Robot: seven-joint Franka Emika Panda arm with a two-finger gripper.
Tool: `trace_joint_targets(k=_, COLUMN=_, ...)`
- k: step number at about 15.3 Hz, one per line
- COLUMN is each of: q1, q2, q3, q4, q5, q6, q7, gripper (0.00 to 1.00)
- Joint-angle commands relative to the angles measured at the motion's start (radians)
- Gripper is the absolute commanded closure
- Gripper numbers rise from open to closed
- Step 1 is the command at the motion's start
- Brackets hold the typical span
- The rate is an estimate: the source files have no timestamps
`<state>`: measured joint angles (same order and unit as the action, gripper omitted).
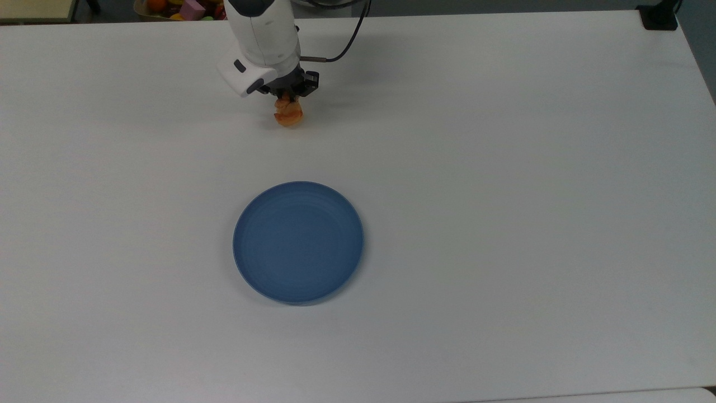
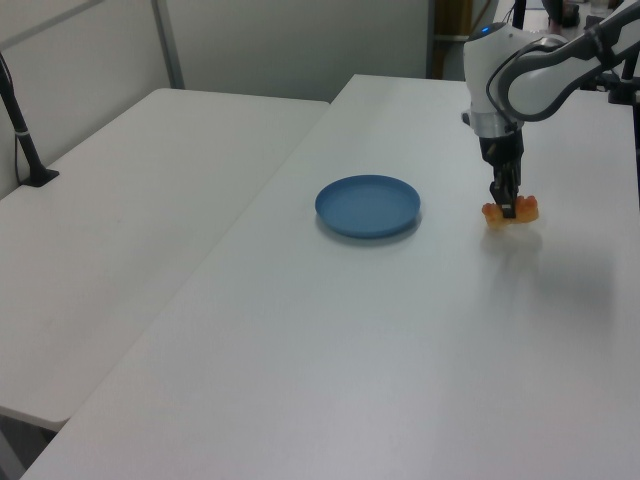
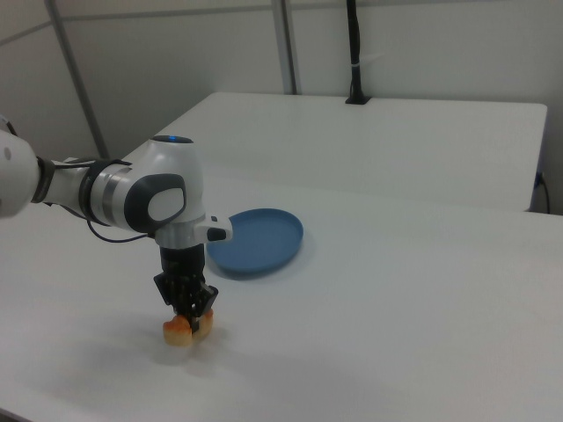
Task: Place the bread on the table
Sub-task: 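Open the gripper and raise it off the bread roll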
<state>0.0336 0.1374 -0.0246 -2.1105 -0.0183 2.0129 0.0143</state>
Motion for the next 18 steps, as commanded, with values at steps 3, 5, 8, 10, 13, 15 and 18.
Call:
trace_joint_targets(k=3, q1=0.029, q2=0.021, q3=-0.001, q4=-0.022, q5=-0.026, q6=0.029, q7=0.052, gripper=0.52)
trace_joint_targets(k=5, q1=0.034, q2=0.037, q3=-0.001, q4=-0.022, q5=-0.057, q6=0.027, q7=0.068, gripper=0.37)
trace_joint_targets(k=8, q1=0.034, q2=0.042, q3=-0.001, q4=-0.020, q5=-0.066, q6=0.024, q7=0.073, gripper=0.19)
trace_joint_targets(k=10, q1=0.034, q2=0.042, q3=-0.001, q4=-0.020, q5=-0.066, q6=0.021, q7=0.073, gripper=0.11)
trace_joint_targets(k=13, q1=0.035, q2=0.038, q3=-0.001, q4=-0.017, q5=-0.066, q6=0.010, q7=0.094, gripper=0.09)
trace_joint_targets(k=15, q1=0.035, q2=0.030, q3=0.000, q4=-0.014, q5=-0.065, q6=0.009, q7=0.133, gripper=0.05)
trace_joint_targets(k=18, q1=0.035, q2=0.018, q3=0.000, q4=-0.011, q5=-0.066, q6=0.009, q7=0.131, gripper=0.00)
